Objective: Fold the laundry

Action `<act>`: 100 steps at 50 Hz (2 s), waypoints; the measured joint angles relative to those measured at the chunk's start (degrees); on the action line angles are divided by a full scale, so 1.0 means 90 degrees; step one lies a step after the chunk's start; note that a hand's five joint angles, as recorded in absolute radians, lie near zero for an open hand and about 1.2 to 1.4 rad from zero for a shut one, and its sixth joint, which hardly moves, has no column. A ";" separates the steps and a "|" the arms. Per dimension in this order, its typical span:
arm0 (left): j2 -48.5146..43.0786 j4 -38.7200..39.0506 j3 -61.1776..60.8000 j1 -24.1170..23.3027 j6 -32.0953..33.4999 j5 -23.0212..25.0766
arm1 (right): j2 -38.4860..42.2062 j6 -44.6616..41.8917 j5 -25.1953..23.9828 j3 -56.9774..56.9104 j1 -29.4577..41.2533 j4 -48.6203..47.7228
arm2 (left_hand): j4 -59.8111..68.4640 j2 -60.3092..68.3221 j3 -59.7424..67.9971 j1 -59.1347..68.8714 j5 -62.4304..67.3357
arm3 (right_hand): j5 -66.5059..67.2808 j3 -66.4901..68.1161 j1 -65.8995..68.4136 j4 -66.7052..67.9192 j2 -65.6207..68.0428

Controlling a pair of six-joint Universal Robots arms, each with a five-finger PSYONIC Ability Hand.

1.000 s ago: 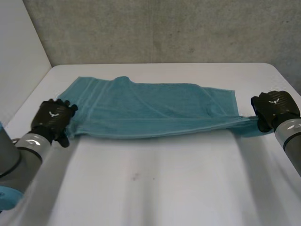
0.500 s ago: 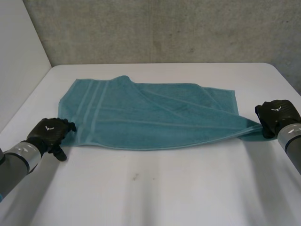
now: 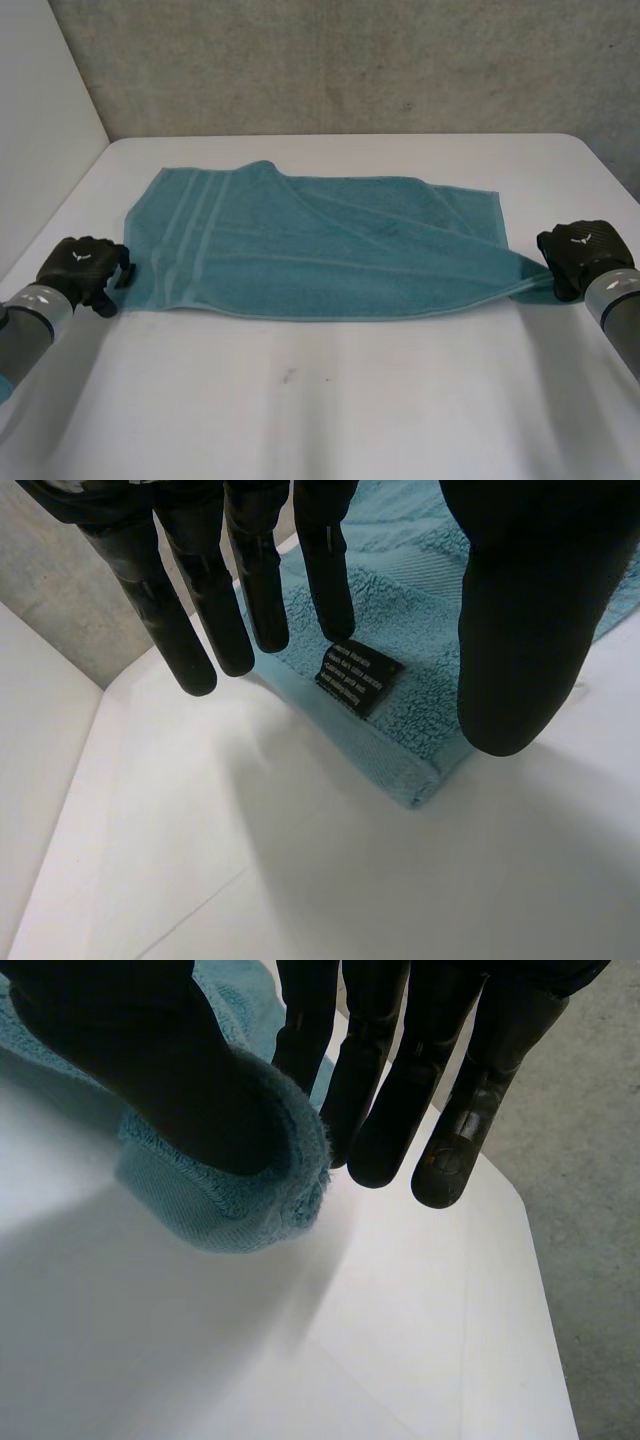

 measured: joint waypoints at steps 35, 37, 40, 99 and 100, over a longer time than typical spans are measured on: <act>-0.0522 -0.0375 0.0764 -0.0023 0.0014 0.0047 | 0.0269 -0.0035 0.0000 -0.0029 0.0000 0.0000 | 0.0451 0.0464 0.0462 0.0467 0.0408 | 0.0001 0.0000 0.0000 -0.0001 0.0000; -0.0553 -0.0378 0.0813 -0.0032 0.0014 0.0045 | 0.0274 -0.0036 0.0001 -0.0026 0.0001 0.0000 | 0.0487 0.0498 0.0497 0.0486 0.0430 | 0.0001 0.0000 0.0000 0.0001 0.0000; -0.0586 -0.0385 0.0859 -0.0045 0.0014 0.0044 | 0.0278 -0.0037 0.0000 -0.0021 0.0003 0.0000 | 0.0562 0.0577 0.0579 0.0579 0.0510 | 0.0001 0.0000 0.0000 -0.0001 0.0000; -0.0346 -0.0601 0.0594 -0.0109 0.0023 0.0075 | 0.0379 -0.0046 0.0000 -0.0001 0.0009 0.0053 | 0.0761 0.0812 0.0852 0.0837 0.0768 | 0.0012 0.0000 0.0000 0.0000 0.0000; -0.0380 -0.0592 0.0626 -0.0109 0.0024 0.0072 | 0.0379 -0.0046 0.0000 -0.0001 0.0009 0.0052 | 0.0761 0.0812 0.0852 0.0837 0.0767 | 0.0012 0.0001 0.0000 0.0001 0.0000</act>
